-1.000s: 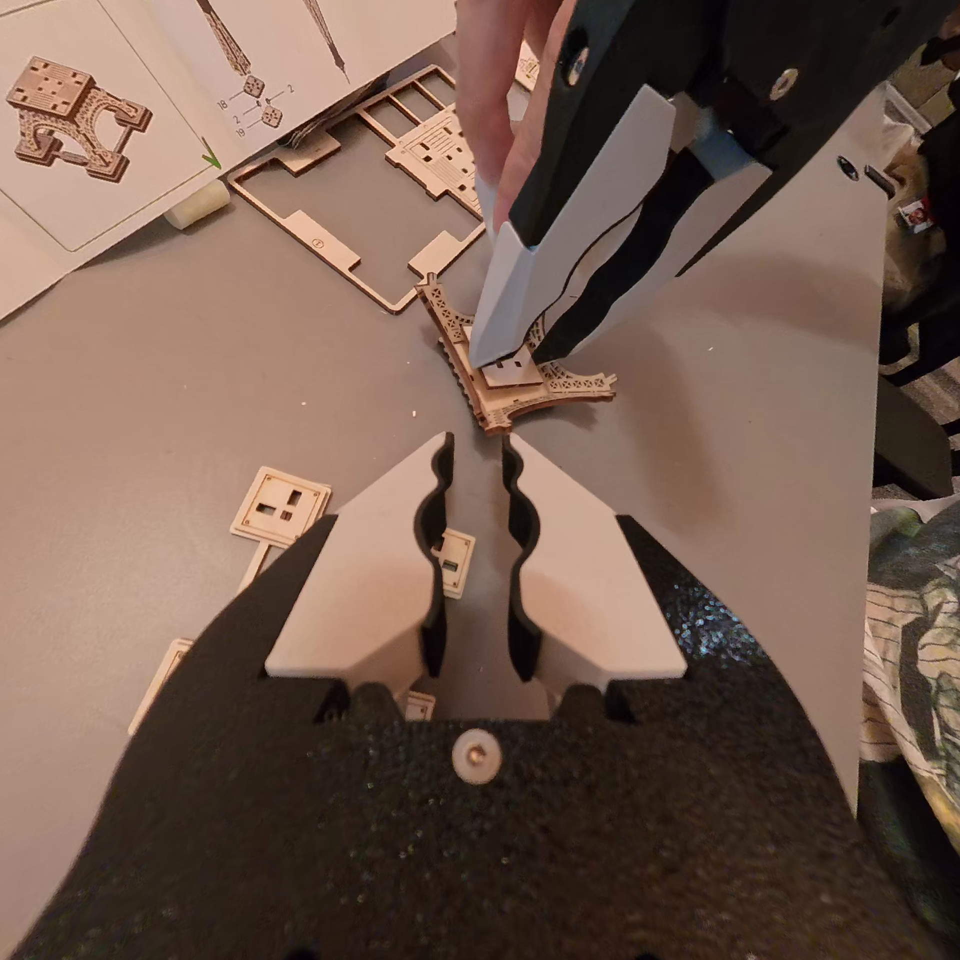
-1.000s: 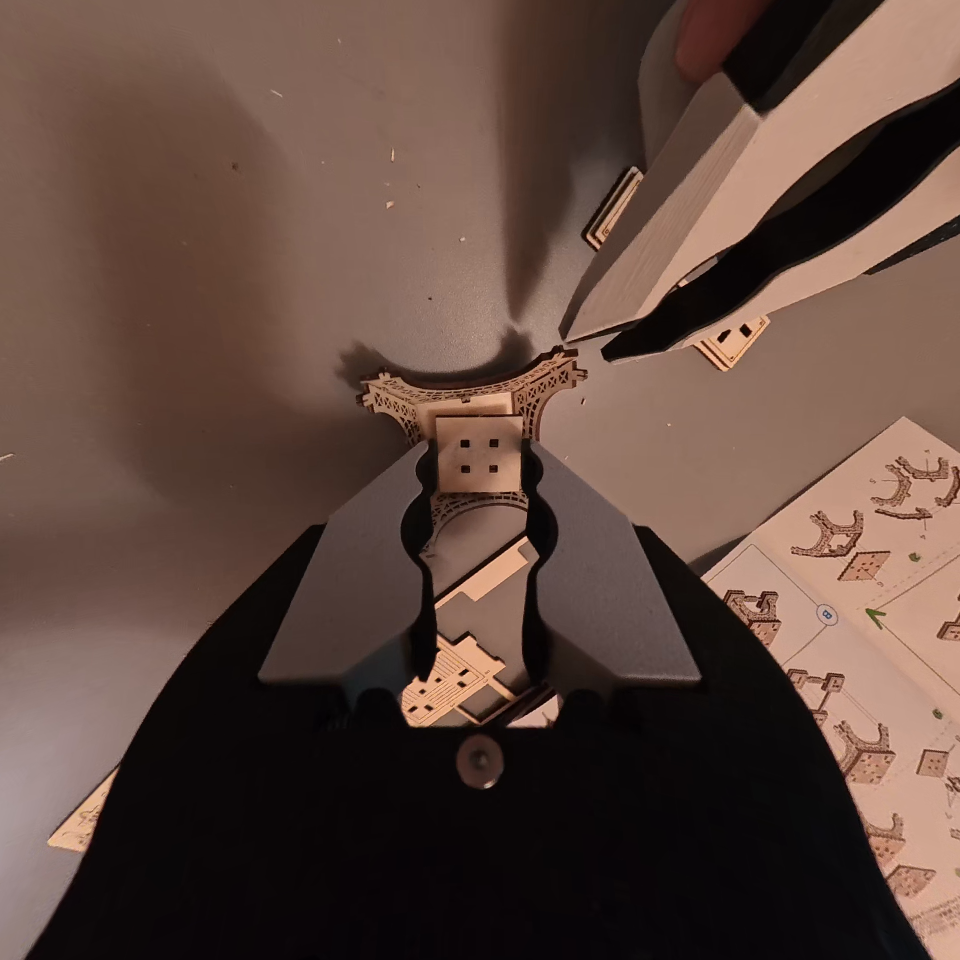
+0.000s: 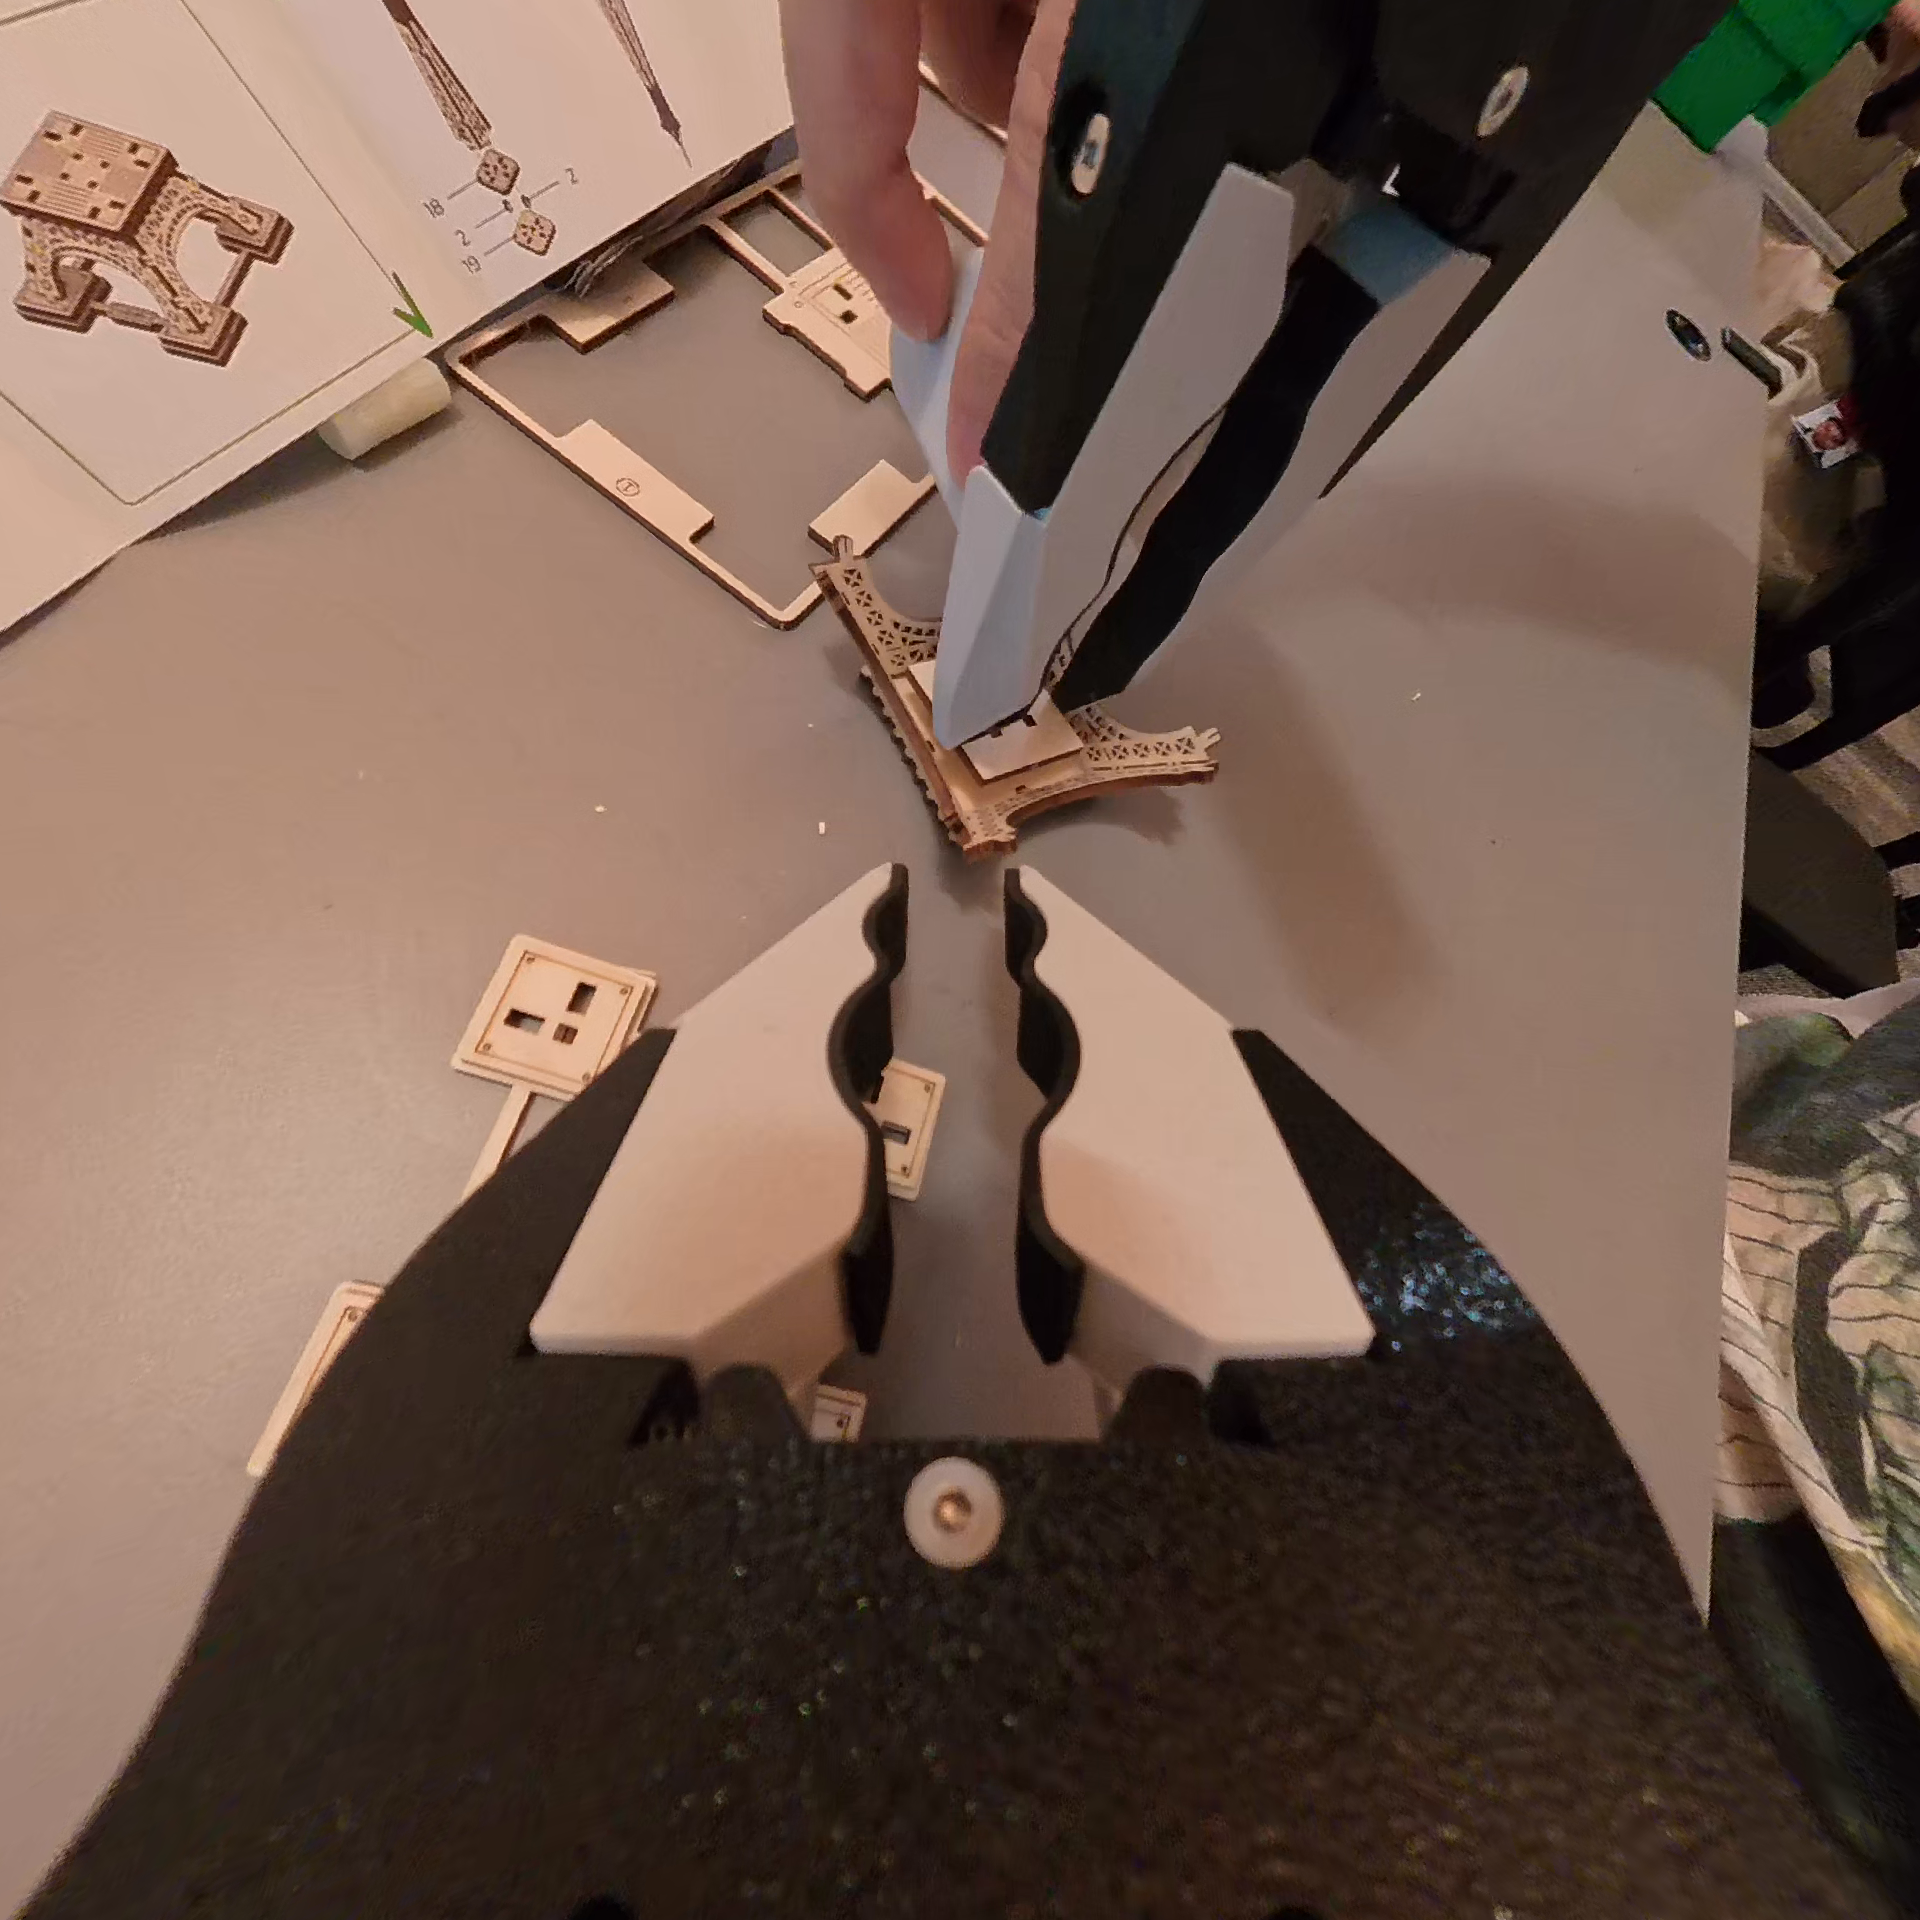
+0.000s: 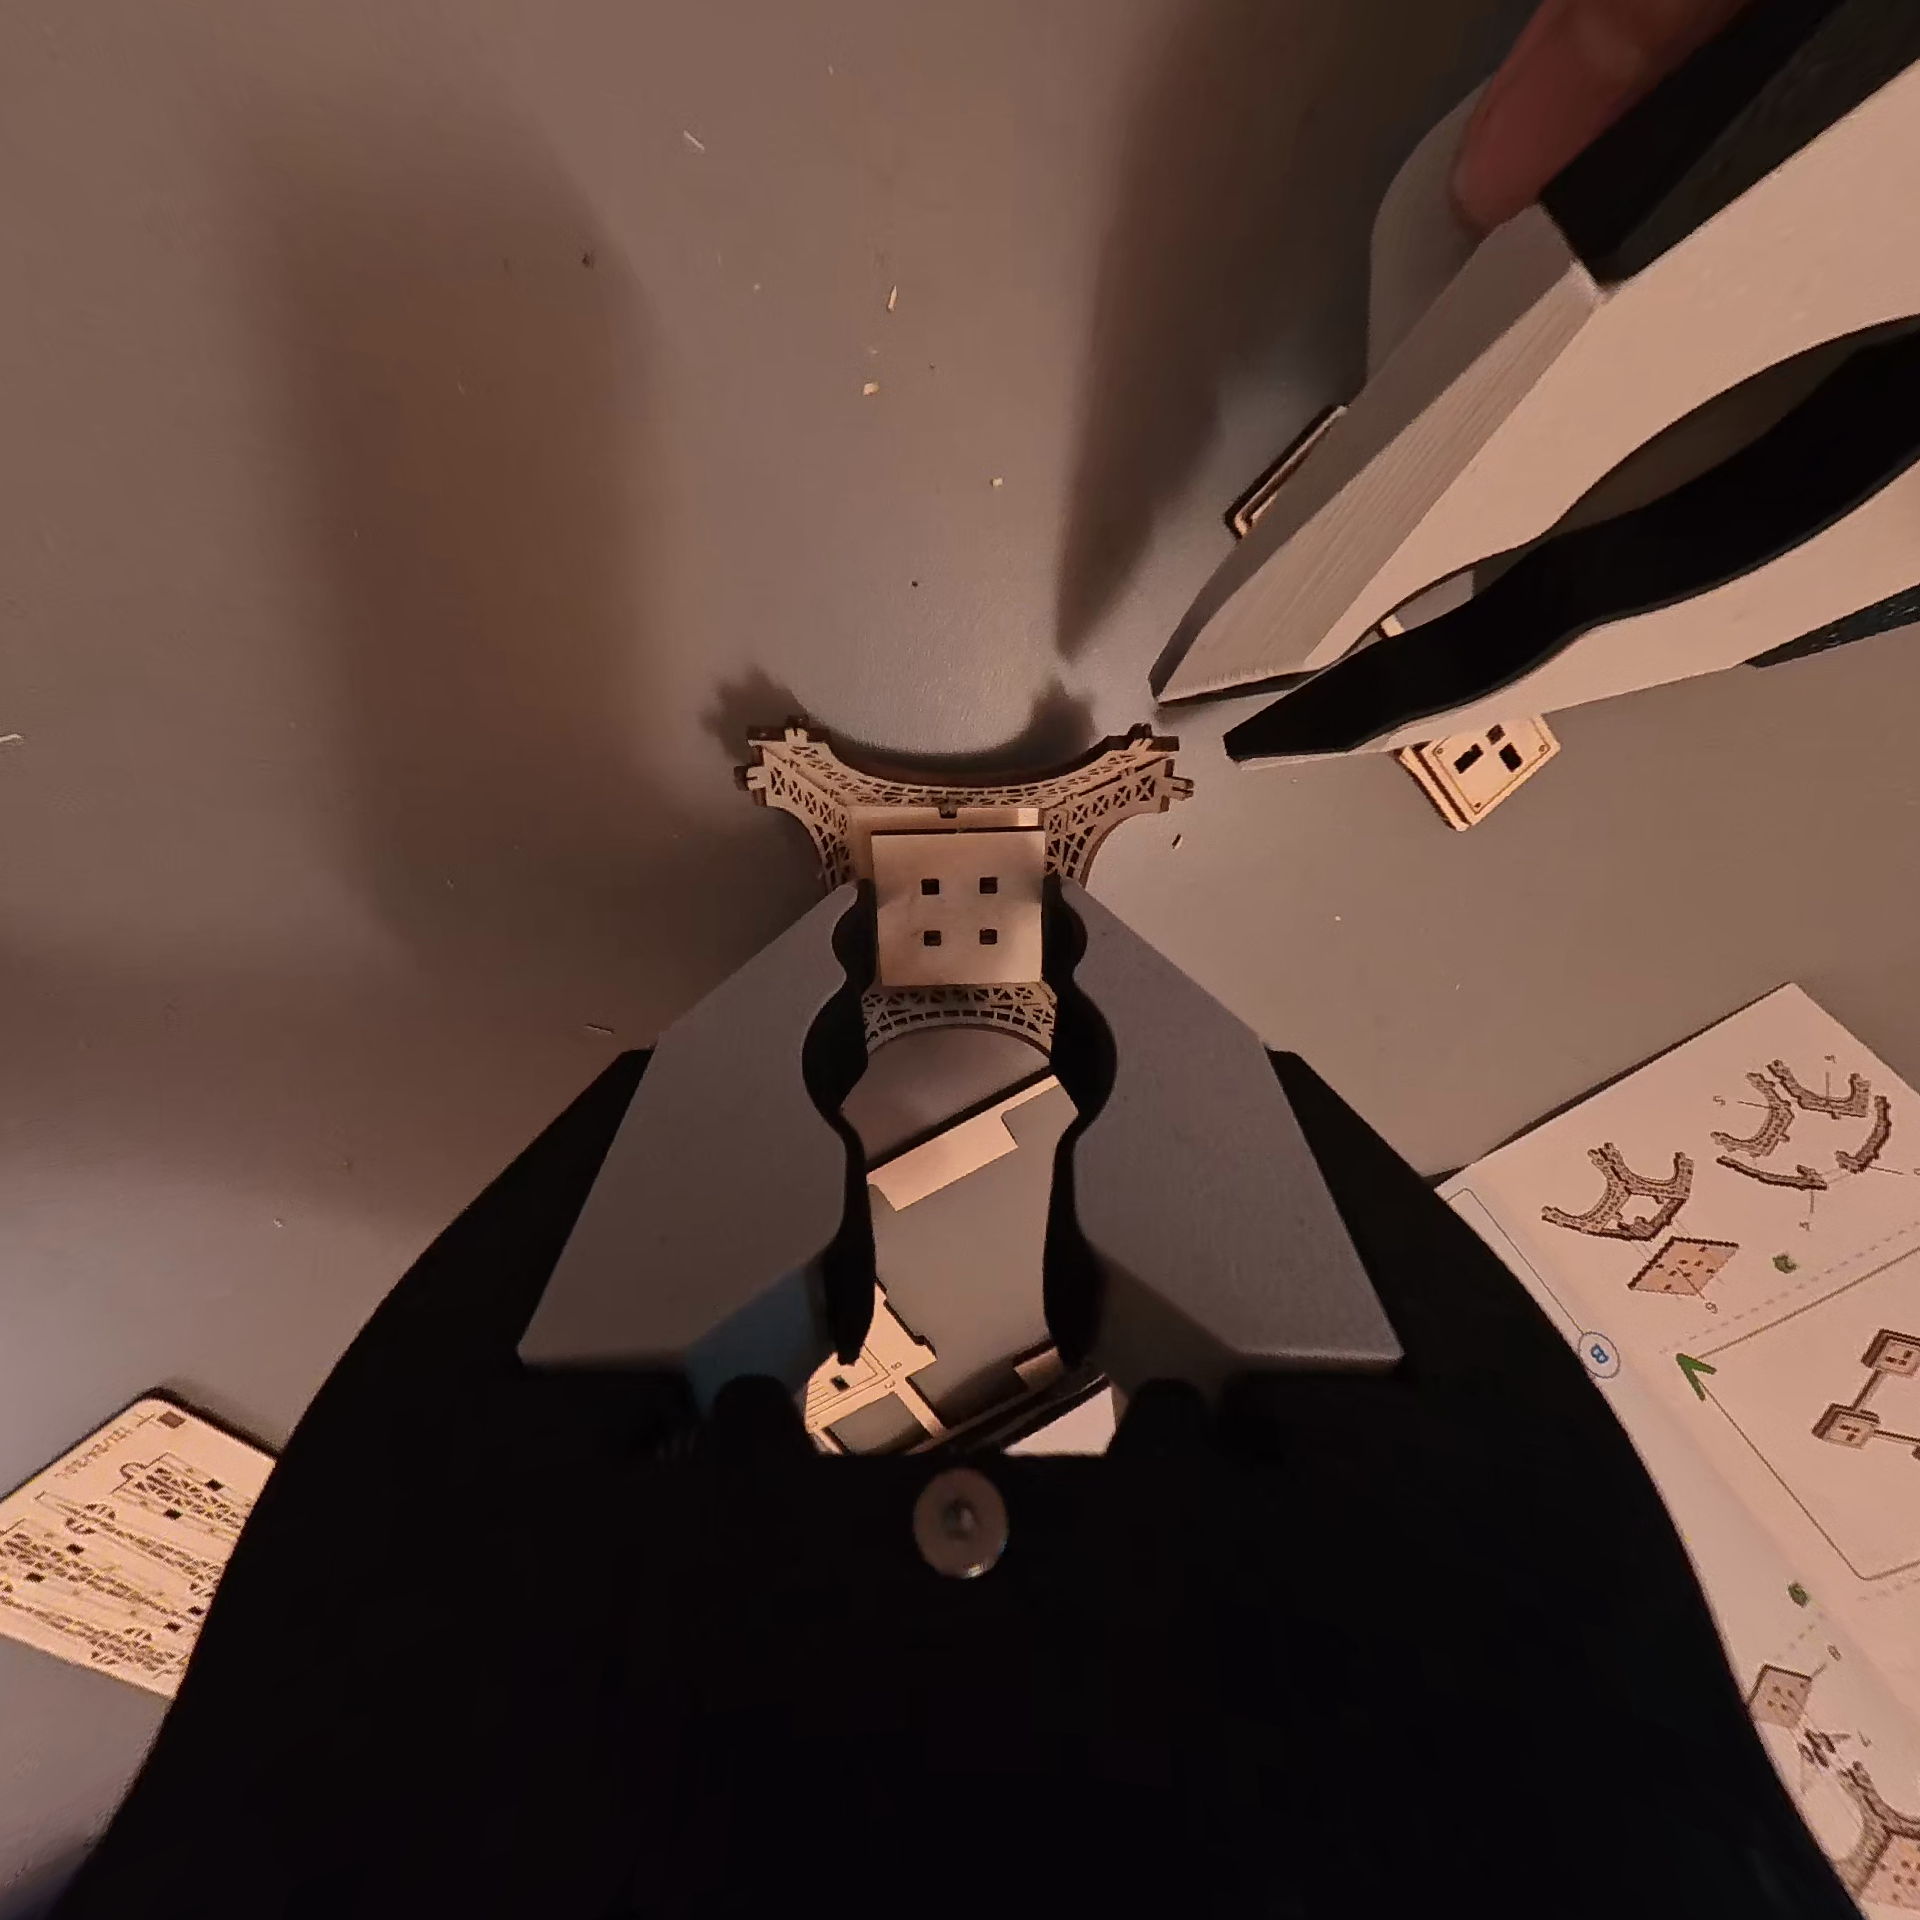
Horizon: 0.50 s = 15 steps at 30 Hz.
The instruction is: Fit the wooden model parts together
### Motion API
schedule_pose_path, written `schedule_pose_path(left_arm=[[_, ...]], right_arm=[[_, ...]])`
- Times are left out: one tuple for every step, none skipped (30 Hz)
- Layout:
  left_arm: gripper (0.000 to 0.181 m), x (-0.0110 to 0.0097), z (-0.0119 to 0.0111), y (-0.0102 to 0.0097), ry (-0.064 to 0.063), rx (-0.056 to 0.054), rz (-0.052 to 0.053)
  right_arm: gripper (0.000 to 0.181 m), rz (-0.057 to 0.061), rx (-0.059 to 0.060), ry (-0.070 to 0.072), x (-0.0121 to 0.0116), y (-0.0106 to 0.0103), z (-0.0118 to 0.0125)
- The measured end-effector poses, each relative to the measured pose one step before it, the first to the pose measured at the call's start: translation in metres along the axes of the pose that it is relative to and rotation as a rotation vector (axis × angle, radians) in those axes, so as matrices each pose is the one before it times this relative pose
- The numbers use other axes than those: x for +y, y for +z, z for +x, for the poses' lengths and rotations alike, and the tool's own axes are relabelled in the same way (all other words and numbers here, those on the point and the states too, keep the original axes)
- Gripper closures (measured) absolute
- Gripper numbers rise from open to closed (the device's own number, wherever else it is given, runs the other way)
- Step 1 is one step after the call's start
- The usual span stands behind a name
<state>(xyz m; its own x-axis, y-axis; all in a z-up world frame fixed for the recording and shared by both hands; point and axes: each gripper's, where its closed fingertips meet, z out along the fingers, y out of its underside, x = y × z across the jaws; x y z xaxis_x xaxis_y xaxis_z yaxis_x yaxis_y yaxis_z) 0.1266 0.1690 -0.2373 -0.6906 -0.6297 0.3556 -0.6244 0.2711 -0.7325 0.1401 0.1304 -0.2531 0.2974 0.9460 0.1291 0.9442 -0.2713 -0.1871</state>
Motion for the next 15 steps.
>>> schedule_pose_path(left_arm=[[0.166,0.00006,-0.00005,0.00006,-0.0002,-0.0002,0.0001],[0.166,0.00000,-0.00003,-0.00006,0.0000,0.0002,0.0002],[0.166,0.00017,-0.00022,0.00014,-0.0010,-0.0004,0.0001],[0.166,0.00026,-0.00014,0.00010,-0.0018,0.0003,-0.0010],[0.166,0.00010,-0.00005,0.00005,-0.0008,0.0005,-0.0011],[0.166,0.00002,0.00007,0.00010,0.0013,-0.0002,-0.0001],[0.166,-0.00013,0.00007,0.00008,0.0016,-0.0003,0.0004],[0.166,0.00002,0.00014,0.00011,0.0005,0.0004,-0.0005],[0.166,0.00007,0.00010,0.00018,-0.0002,0.0005,-0.0008],[0.166,0.00027,-0.00011,0.00028,-0.0003,-0.0001,-0.0016],[0.166,0.00031,-0.00002,0.00031,0.0001,-0.0001,-0.0017],[0.166,0.00026,-0.00003,0.00018,0.0005,-0.0003,-0.0012],[0.166,0.00010,-0.00011,0.00011,0.0005,-0.0002,-0.0009],[0.166,0.00005,0.00009,0.00019,0.0001,0.0000,-0.0003],[0.166,0.00007,-0.00005,0.00006,-0.0003,0.0003,-0.0004]], right_arm=[[0.151,0.0070,-0.0040,0.0038,-0.00006,0.00002,0.00005],[0.151,0.0081,-0.0037,0.0029,0.00003,0.00001,0.00004],[0.151,0.0086,-0.0036,0.0038,0.00004,0.00002,0.00002],[0.151,0.0079,-0.0036,0.0055,-0.00002,0.00001,0.00005],[0.151,0.0069,-0.0030,0.0038,-0.00002,-0.00006,0.00001],[0.151,0.0057,-0.0030,0.0045,0.00006,0.00007,0.00001],[0.151,0.0045,-0.0025,0.0033,-0.00004,-0.00008,-0.00002],[0.151,0.0045,-0.0024,0.0010,-0.00006,0.00011,0.00002],[0.151,0.0048,-0.0028,0.0020,0.00003,-0.00010,-0.00002],[0.151,0.0040,-0.0033,0.0022,0.00001,-0.00001,0.00003],[0.151,0.0029,-0.0038,0.0008,0.00001,0.00004,-0.00001],[0.151,0.0017,-0.0034,-0.0025,-0.00002,0.00009,-0.00001],[0.151,0.0015,-0.0045,-0.0009,0.00002,-0.00002,-0.00006],[0.152,0.0009,-0.0054,-0.0011,0.00006,0.00007,0.00002],[0.152,0.0001,-0.0044,-0.0014,-0.00006,0.00006,-0.00001]])
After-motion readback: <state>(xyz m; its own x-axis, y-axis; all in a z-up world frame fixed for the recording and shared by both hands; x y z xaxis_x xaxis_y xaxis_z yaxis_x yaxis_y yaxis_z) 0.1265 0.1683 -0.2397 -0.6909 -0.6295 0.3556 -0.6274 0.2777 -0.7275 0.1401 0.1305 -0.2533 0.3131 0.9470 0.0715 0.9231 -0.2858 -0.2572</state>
